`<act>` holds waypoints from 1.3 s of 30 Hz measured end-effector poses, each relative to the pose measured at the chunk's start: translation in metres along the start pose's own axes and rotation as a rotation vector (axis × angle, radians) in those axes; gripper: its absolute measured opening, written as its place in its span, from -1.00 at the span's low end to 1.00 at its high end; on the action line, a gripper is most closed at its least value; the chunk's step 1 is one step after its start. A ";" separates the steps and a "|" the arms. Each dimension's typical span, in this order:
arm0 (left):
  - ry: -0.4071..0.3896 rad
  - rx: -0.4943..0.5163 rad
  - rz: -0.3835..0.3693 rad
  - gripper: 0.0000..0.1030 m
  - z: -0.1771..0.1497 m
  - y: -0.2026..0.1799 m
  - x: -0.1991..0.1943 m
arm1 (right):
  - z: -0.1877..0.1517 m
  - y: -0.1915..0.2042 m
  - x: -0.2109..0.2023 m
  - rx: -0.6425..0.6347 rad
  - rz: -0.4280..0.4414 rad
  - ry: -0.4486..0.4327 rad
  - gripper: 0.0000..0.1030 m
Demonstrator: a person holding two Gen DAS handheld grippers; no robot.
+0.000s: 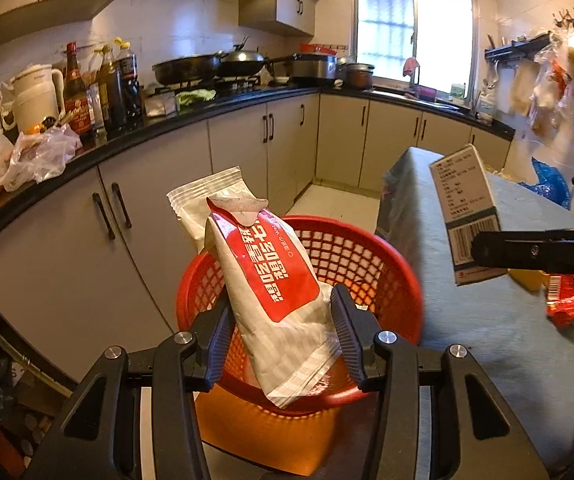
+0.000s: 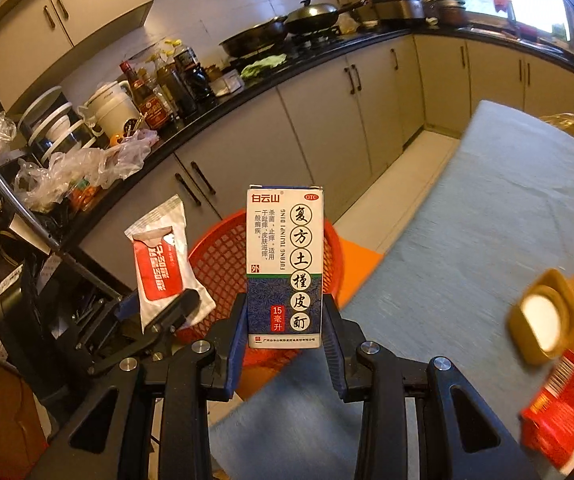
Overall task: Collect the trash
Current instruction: 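Carry both items over the orange wastebasket and open both tools to drop them, then return both tools from the wastebasket to the trash pile on the table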
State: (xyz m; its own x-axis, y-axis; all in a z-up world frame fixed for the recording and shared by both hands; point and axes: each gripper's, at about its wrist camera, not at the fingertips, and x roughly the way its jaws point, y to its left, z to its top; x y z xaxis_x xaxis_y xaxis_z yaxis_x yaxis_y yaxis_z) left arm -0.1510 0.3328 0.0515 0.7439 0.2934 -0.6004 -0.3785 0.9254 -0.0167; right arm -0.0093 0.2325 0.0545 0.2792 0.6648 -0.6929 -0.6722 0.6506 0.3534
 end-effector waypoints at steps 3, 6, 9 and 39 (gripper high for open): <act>0.014 -0.007 0.001 -0.09 0.001 0.006 0.008 | 0.007 0.002 0.018 0.007 0.008 0.022 -0.27; 0.019 -0.008 0.004 -0.09 0.001 0.010 0.014 | 0.012 0.001 0.036 0.021 0.013 0.049 -0.27; 0.023 -0.005 0.001 -0.09 0.001 0.010 0.017 | 0.013 -0.003 0.049 0.035 0.019 0.069 -0.25; -0.018 0.064 -0.178 0.32 -0.010 -0.089 -0.026 | -0.066 -0.068 -0.098 0.181 -0.012 -0.159 0.12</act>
State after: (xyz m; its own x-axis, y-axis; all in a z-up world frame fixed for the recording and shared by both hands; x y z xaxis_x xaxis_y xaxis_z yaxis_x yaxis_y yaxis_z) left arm -0.1418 0.2405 0.0606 0.8059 0.1275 -0.5781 -0.2049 0.9762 -0.0703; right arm -0.0357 0.0991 0.0570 0.4006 0.6964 -0.5954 -0.5383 0.7048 0.4622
